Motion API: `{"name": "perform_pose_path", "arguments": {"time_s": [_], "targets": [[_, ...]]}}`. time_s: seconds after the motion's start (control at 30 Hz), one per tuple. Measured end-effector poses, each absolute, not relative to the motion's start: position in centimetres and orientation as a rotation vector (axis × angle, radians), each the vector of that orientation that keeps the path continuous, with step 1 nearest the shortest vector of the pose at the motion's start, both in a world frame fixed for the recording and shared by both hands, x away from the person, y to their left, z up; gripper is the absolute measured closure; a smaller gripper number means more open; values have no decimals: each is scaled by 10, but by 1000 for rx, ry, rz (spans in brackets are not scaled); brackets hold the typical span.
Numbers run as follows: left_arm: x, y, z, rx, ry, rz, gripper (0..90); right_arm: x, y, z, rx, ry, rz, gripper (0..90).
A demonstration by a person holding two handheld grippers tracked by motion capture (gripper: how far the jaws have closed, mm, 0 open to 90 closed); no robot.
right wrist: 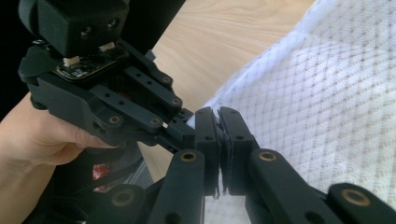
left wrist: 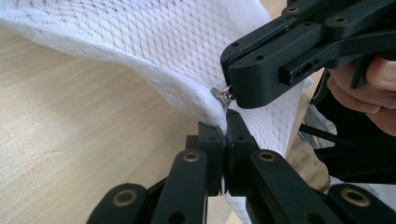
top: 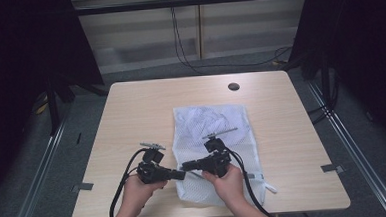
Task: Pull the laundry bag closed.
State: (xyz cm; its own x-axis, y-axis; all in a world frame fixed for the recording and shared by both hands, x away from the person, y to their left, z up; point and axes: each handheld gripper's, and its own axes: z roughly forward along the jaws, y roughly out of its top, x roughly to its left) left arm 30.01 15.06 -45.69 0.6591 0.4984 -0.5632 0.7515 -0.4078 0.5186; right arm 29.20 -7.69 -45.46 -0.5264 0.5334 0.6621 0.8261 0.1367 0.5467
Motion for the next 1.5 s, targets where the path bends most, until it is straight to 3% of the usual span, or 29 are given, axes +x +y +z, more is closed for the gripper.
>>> {"name": "perform_pose_path", "arguments": {"time_s": [1.5], "targets": [[301,157,-455,2079,971,-414,882,294,-96,-460,-1345,-2120,-1316,870]]}}
